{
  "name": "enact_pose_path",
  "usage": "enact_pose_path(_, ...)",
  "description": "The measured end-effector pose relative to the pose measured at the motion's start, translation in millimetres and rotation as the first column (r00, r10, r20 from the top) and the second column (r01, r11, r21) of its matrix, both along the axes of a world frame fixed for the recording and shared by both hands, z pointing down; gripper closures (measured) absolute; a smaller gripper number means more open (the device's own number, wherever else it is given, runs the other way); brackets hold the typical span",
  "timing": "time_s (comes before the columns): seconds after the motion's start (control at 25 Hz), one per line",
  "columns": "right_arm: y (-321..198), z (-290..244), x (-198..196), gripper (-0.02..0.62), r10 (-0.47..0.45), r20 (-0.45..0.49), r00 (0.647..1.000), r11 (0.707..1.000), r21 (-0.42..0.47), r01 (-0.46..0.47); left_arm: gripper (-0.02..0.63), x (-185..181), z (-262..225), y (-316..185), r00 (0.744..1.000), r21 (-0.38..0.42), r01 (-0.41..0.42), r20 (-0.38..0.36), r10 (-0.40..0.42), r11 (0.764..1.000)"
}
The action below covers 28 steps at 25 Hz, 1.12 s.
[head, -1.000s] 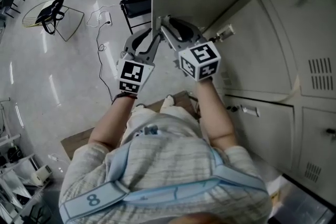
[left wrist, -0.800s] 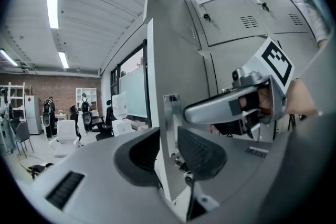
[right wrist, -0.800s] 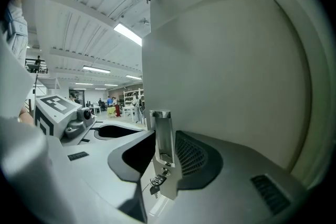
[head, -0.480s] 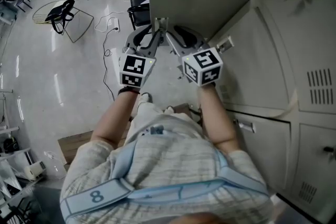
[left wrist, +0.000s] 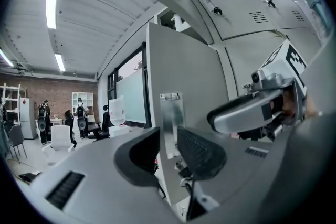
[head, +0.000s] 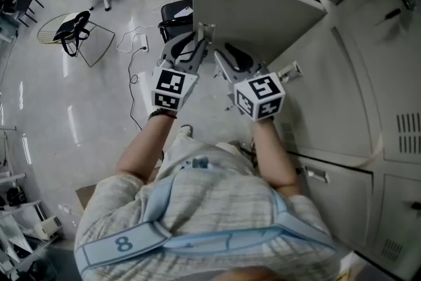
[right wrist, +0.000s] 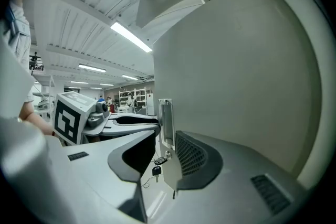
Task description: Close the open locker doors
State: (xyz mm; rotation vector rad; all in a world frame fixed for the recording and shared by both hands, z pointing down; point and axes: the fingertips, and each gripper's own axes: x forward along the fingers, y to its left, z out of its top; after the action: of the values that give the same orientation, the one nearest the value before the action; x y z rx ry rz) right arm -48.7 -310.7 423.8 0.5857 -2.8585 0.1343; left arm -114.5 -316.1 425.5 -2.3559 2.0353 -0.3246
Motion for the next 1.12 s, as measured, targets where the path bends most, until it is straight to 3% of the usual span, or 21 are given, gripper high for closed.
enact_pose_path(0.48, -33.5, 3.8, -7.6, 0.479, 0.118, 0.004, 0.993, 0.993, 0.015, -0.118, 0.512, -11.7, -1.5, -46.9, 0.992, 0.033, -0.127, 0.003, 0.127, 0.991)
enact_pose_path(1.12, -46.5, 14.2, -1.0, 0.479, 0.309, 0.02, 0.951, 0.95, 0.044, -0.31, 0.512, -10.6, 6.5, -84.7, 0.955, 0.088, -0.296, 0.007, 0.297, 0.951)
